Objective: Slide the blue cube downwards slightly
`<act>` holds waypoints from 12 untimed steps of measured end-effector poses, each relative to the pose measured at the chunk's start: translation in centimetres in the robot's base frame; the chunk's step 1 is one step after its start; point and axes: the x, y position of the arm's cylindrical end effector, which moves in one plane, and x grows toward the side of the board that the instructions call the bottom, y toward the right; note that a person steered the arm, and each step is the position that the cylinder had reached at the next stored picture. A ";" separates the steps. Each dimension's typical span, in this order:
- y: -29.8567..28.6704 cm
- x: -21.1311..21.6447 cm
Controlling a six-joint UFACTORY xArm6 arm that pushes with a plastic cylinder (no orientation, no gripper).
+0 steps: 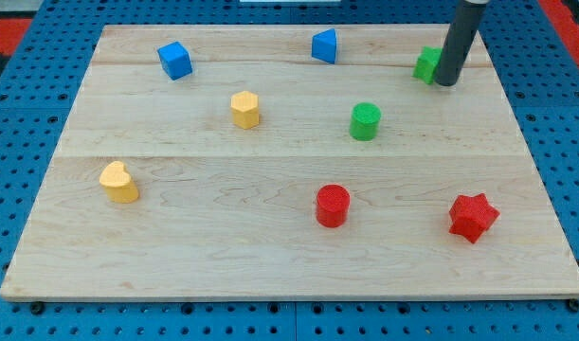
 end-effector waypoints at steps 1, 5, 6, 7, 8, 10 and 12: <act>0.1 -1.6; -9.8 3.6; -10.7 3.2; -12.6 0.2; -17.5 -2.1; -20.4 -5.5; -20.0 -6.8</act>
